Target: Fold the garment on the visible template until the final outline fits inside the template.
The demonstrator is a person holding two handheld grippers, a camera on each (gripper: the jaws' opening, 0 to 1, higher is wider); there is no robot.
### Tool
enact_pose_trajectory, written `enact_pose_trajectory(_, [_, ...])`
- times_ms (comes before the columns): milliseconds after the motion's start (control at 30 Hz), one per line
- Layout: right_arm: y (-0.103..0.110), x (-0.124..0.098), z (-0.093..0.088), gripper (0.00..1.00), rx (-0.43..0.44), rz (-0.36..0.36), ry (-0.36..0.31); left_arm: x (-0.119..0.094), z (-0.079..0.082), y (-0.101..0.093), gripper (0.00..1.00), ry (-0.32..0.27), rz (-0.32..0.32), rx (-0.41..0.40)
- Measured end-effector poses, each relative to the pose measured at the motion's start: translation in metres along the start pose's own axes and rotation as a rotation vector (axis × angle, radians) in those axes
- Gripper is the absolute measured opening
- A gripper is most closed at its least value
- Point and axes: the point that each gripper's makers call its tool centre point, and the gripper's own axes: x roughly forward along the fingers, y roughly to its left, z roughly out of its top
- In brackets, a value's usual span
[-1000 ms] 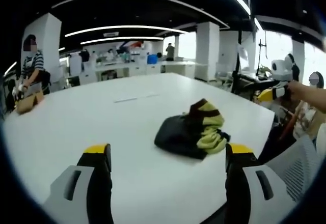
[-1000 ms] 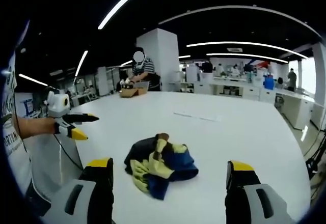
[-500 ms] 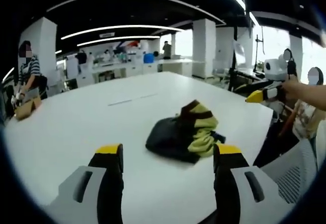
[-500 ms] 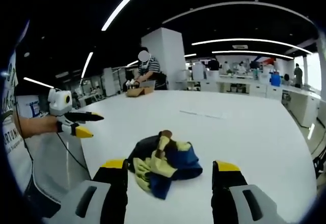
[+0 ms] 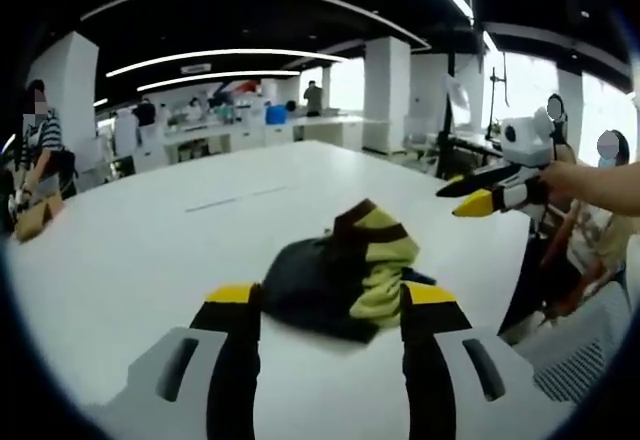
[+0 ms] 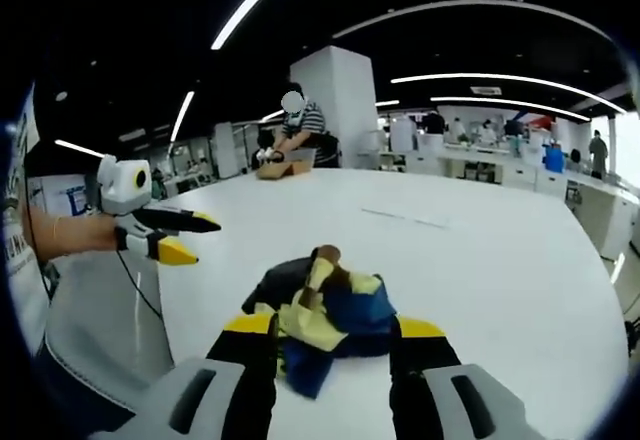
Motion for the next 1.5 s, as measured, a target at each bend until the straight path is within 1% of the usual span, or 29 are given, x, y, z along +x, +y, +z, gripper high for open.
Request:
enact_pose_trajectory(100, [0.000,0.007,-0.004,0.35,-0.011,0.013,0.014,0.011,0.000,-0.004,0.49,0.004,-0.017,-0.008])
enact_pose_trajectory(200, [-0.002,0.015,-0.009,0.32,-0.018,0.017,0.028,0.017,0.003,-0.009,0.48,-0.010,-0.032,-0.009])
enact_pose_trajectory(300, [-0.002,0.021,-0.012,0.29,-0.019,0.022,0.037,0.026,0.002,-0.013,0.45,0.008,-0.048,0.005])
enact_pose_trajectory(400, [-0.003,0.027,-0.015,0.25,-0.021,0.024,0.048,0.033,0.001,-0.015,0.40,0.014,-0.059,-0.003])
enact_pose_trajectory(467, [-0.006,0.031,-0.016,0.19,-0.032,0.011,0.049,0.038,-0.004,-0.017,0.36,0.034,-0.068,0.003])
enact_pose_trajectory(533, [-0.007,0.035,-0.017,0.15,-0.039,0.012,0.052,0.043,-0.007,-0.020,0.34,0.048,-0.080,0.008])
enact_pose_trajectory(633, [-0.006,0.041,-0.019,0.15,-0.046,0.021,0.061,0.050,-0.012,-0.023,0.31,0.061,-0.098,0.005])
enact_pose_trajectory(700, [-0.006,0.044,-0.021,0.15,-0.049,0.024,0.070,0.055,-0.016,-0.026,0.28,0.080,-0.106,0.015])
enact_pose_trajectory(800, [-0.006,0.049,-0.023,0.13,-0.052,0.029,0.076,0.063,-0.023,-0.028,0.26,0.110,-0.107,0.030])
enact_pose_trajectory(1033, [-0.007,0.058,-0.025,0.12,-0.042,0.030,0.088,0.078,-0.028,-0.030,0.22,0.136,-0.117,0.018])
enact_pose_trajectory(1100, [-0.007,0.061,-0.024,0.12,-0.040,0.032,0.089,0.083,-0.032,-0.031,0.21,0.154,-0.122,0.014])
enact_pose_trajectory(1167, [-0.006,0.064,-0.025,0.11,-0.052,0.035,0.094,0.088,-0.037,-0.032,0.17,0.173,-0.128,0.008])
enact_pose_trajectory(1267, [-0.003,0.068,-0.029,0.09,-0.069,0.046,0.114,0.093,-0.040,-0.032,0.16,0.180,-0.124,0.008])
enact_pose_trajectory(1367, [-0.001,0.071,-0.032,0.08,-0.088,0.051,0.133,0.097,-0.040,-0.032,0.12,0.179,-0.127,-0.002])
enact_pose_trajectory(1500, [-0.003,0.072,-0.033,0.06,-0.080,0.046,0.137,0.101,-0.039,-0.030,0.07,0.182,-0.125,0.001])
